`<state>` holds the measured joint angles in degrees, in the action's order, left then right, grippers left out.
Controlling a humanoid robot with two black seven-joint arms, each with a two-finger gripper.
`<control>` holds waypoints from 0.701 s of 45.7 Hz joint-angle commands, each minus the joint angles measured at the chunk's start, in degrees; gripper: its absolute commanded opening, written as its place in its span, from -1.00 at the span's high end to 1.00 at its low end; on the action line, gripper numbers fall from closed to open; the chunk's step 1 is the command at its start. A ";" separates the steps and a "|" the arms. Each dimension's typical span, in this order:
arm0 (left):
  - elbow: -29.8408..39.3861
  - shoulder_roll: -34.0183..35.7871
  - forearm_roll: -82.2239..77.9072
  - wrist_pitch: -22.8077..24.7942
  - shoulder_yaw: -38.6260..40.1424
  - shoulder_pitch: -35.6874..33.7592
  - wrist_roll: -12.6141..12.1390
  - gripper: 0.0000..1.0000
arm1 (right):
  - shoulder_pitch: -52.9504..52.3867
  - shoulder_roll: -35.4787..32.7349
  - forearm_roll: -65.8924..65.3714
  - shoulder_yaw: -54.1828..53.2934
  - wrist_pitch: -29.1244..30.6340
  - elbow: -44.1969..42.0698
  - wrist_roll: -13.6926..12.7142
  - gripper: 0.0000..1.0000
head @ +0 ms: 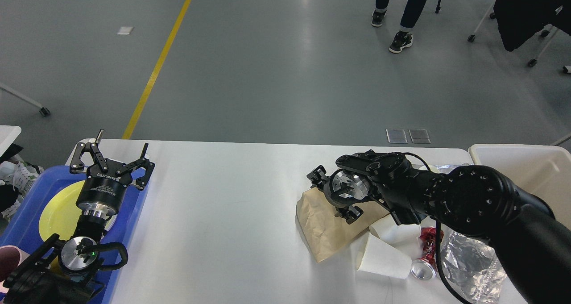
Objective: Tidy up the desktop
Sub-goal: 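Move the right gripper over the brown paper bag and lower it, then grasp the brown paper bag with the right gripper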
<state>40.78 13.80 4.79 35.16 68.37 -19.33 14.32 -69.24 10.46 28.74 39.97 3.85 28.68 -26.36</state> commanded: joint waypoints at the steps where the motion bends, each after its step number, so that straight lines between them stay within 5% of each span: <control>1: 0.00 0.00 -0.05 -0.01 0.00 0.00 0.00 -0.93 | 0.16 0.00 0.00 -1.21 0.02 0.50 0.26 0.28; 7: 0.00 0.00 -0.05 -0.01 0.00 0.00 0.00 -0.93 | 0.77 0.09 -0.09 -2.79 0.45 0.67 0.26 1.00; 32: 0.00 0.00 -0.05 -0.01 0.00 -0.09 0.00 -0.93 | 0.33 0.17 -0.18 -6.13 0.98 0.94 0.26 1.00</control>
<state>40.78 13.80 4.84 35.16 68.37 -19.34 14.32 -68.48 10.61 28.57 34.05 4.37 29.26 -26.10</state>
